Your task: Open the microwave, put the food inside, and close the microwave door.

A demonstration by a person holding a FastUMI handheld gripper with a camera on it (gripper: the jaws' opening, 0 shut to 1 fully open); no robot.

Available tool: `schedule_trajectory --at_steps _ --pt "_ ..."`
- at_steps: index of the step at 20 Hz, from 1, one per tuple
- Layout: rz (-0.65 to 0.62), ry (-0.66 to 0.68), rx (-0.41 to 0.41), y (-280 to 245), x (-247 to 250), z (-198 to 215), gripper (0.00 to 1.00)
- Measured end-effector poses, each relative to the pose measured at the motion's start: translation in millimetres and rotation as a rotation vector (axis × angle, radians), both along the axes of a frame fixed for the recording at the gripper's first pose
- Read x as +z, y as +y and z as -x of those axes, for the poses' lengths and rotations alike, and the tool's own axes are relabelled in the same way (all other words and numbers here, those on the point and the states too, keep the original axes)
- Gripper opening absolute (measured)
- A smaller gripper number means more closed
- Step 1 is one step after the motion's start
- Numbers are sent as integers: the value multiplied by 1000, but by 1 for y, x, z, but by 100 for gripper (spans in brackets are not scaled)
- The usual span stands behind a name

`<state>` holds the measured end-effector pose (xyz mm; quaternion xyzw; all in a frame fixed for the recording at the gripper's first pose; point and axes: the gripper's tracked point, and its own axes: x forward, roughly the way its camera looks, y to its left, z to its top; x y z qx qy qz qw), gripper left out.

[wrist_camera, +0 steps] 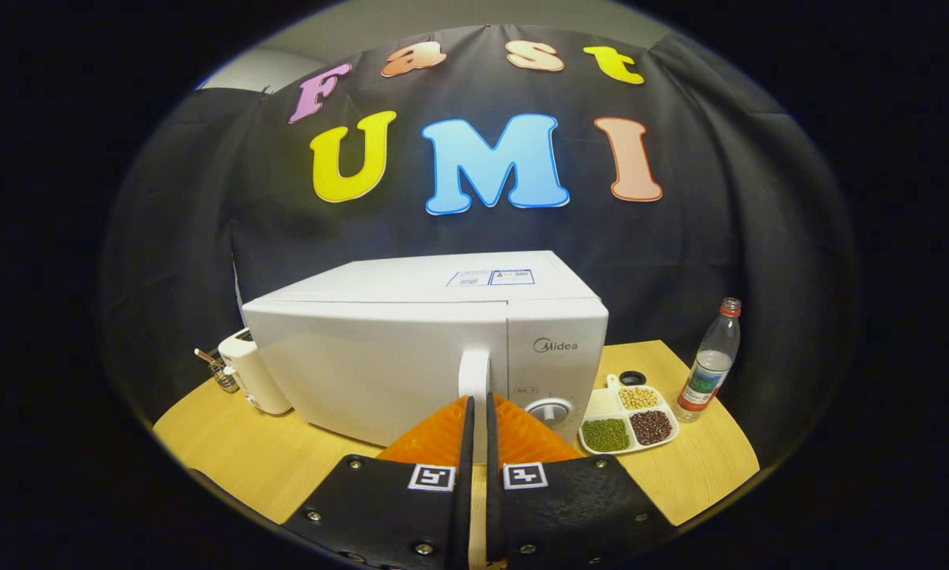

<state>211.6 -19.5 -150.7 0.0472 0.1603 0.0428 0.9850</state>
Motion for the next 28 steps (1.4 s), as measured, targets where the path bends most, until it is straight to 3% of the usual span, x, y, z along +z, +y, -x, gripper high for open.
schedule_trajectory --at_steps 11,13,16,28 --pt "-10 -168 -14 4 87 130 9" --pt "-8 -198 -7 7 98 153 31" --pt "24 -255 -23 2 110 182 100" --pt "17 -309 -7 14 129 221 97"
